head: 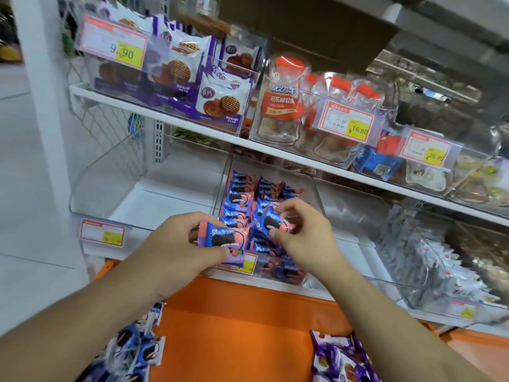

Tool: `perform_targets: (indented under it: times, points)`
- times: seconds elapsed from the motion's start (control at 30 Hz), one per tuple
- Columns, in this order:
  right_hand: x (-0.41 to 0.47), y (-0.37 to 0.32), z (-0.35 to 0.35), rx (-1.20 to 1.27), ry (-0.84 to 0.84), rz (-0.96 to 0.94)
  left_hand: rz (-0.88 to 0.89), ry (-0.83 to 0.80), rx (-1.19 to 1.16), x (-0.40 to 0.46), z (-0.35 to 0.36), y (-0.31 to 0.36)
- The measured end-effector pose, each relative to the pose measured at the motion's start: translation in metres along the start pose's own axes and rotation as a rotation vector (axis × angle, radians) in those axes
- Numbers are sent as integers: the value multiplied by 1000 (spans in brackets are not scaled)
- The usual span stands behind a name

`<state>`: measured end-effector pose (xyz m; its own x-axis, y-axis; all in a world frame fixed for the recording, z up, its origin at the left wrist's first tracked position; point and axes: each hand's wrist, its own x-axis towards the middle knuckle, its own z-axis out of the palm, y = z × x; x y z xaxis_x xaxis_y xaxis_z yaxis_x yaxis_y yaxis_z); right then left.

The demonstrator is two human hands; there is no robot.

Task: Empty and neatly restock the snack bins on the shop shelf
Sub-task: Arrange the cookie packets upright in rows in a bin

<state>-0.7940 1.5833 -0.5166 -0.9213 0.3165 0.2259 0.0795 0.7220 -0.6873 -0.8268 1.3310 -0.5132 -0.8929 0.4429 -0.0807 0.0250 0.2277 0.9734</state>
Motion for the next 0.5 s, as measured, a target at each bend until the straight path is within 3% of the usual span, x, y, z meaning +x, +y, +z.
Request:
perform_targets:
  times: [0.2, 0.5]
  points:
    - [36, 29, 28, -419, -99, -117, 8, 4, 74, 12, -4, -10]
    - [37, 41, 22, -572, -88, -104, -15, 20, 96, 13, -1, -8]
